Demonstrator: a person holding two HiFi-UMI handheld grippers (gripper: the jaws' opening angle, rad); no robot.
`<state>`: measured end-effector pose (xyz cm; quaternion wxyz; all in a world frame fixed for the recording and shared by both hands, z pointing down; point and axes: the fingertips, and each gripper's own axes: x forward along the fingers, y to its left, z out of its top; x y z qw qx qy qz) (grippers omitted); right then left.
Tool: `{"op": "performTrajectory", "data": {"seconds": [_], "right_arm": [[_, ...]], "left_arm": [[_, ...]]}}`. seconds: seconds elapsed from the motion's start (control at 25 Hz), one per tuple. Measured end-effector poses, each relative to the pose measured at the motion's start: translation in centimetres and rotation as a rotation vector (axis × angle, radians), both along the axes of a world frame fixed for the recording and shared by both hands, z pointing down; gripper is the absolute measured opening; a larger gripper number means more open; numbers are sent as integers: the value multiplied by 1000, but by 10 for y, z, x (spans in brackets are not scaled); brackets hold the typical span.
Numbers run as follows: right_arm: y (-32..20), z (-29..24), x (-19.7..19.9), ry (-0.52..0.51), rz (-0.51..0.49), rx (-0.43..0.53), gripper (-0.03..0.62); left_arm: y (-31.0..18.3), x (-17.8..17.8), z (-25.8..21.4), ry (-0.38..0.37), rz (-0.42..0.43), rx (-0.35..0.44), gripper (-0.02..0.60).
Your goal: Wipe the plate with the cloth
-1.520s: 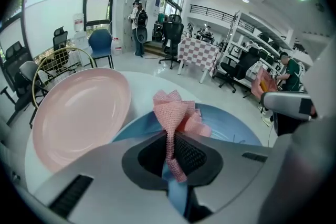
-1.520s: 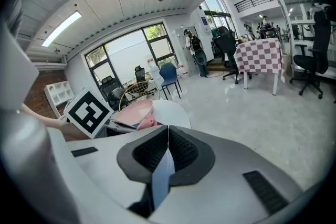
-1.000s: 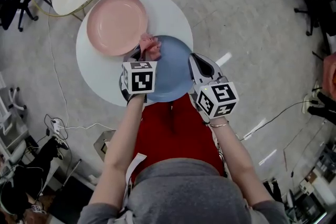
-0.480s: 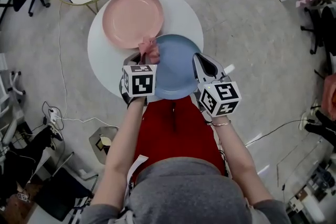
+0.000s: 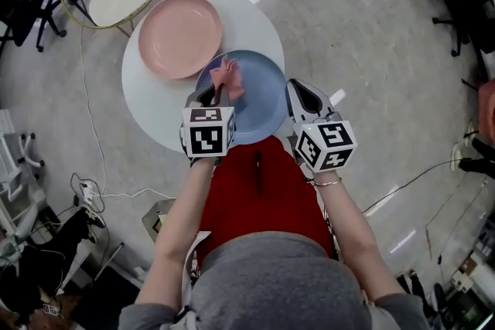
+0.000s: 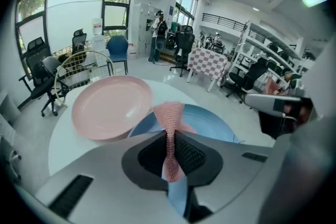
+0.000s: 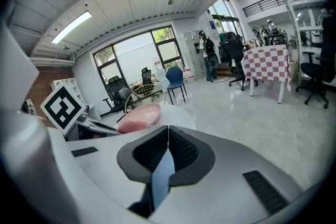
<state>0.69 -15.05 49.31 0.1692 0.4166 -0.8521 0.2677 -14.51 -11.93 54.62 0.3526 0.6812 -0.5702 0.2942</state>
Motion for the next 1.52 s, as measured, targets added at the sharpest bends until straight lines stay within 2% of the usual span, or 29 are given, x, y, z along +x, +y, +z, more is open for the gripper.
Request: {"op": "performTrajectory", "data": {"seconds": [0.12,0.32,0.48,0.6,0.76,0.96,1.24,1.52], "right_arm": [[4,-1,21,2,56,0,29],[15,-2,52,7,137,-1,29],[20,-4,71,7,194,-2,29],[25,-3,79,10,212,-5,29],[29,-3,83,10,214,-13,29],[30,1,76,11,175,-27,29],[21,1,32,5,49,-22,29],[22,2,-7,-2,-63,-28,29]], "left_arm": [[-8,43,-1,64,78,8,34],[-15,104,5,111,210,0,34],[-19,132,15,157,248,-34,34],[-17,139,30,142,268,-78,34],[-11,137,46,109,272,-133,34],[-2,119,54,88,224,-168,34],[10,77,57,59,140,-187,34],[28,35,58,-38,76,-204,34]]}}
